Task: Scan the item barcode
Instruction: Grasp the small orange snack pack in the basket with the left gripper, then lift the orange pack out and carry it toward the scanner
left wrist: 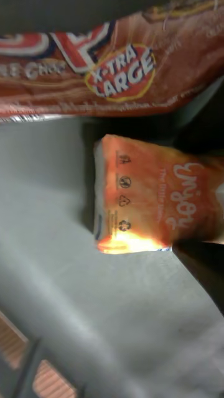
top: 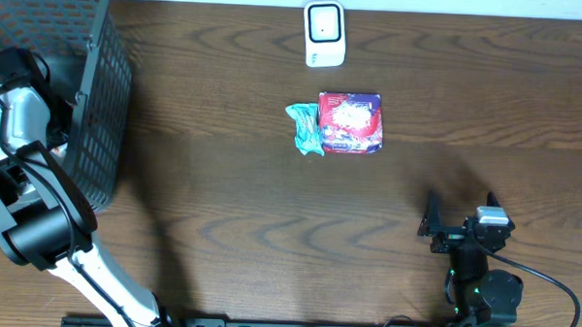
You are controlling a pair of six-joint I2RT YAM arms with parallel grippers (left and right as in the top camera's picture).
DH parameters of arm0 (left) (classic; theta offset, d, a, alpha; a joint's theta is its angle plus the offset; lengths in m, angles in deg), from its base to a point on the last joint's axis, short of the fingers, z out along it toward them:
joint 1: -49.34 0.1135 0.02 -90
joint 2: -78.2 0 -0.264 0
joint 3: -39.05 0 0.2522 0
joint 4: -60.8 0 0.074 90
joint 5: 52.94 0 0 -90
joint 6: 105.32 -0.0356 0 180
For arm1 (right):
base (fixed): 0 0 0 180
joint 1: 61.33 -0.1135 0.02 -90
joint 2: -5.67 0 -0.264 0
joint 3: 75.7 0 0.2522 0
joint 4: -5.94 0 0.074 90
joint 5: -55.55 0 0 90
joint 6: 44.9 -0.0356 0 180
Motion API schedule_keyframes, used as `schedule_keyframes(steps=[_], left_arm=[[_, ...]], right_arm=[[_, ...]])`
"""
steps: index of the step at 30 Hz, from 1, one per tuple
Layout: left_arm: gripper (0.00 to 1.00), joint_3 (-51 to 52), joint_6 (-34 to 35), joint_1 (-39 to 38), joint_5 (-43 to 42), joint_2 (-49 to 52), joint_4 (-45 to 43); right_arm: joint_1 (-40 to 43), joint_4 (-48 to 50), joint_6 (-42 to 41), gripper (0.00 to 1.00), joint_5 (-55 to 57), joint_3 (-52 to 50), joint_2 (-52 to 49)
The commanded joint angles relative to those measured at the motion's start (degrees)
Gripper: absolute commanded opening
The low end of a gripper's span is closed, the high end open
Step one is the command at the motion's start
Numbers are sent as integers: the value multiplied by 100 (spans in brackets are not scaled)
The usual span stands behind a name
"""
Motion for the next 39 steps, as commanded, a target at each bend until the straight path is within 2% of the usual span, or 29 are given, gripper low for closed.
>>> schedule_keyframes(steps=[1, 5, 7, 10, 15, 20, 24, 28, 31, 36, 39], left_arm=[[47, 219, 35, 26, 52, 149, 103], [52, 319, 35, 26, 52, 149, 101], [40, 323, 33, 26, 52, 149, 103], [8, 317, 33, 26, 52, 122, 157], [7, 160, 35, 24, 50, -35, 407], [7, 105, 44, 24, 4, -774, 483], [7, 105, 560, 24, 9, -1661, 426], [7, 105, 1707, 7, -2, -2629, 417], [7, 105, 2135, -66, -487, -3257, 321], [7, 105, 2105, -433, -1676, -3941, -149], [7, 105, 1836, -833, -2100, -4129, -466]], right_arm=[[-17, -4, -81, 99, 9, -26, 7], [-17, -4, -81, 99, 9, -24, 7], [-17, -4, -83, 99, 9, -24, 9], [-17, -4, -81, 99, 9, -26, 9], [-17, -4, -81, 99, 9, -24, 9], [-17, -4, -81, 99, 9, -26, 7], [-17, -4, -81, 99, 9, -26, 9], [-17, -4, -81, 99, 9, -24, 9], [-17, -4, -81, 99, 9, -26, 7], [-17, -4, -81, 99, 9, -24, 9], [-17, -4, -81, 99, 9, -26, 7]])
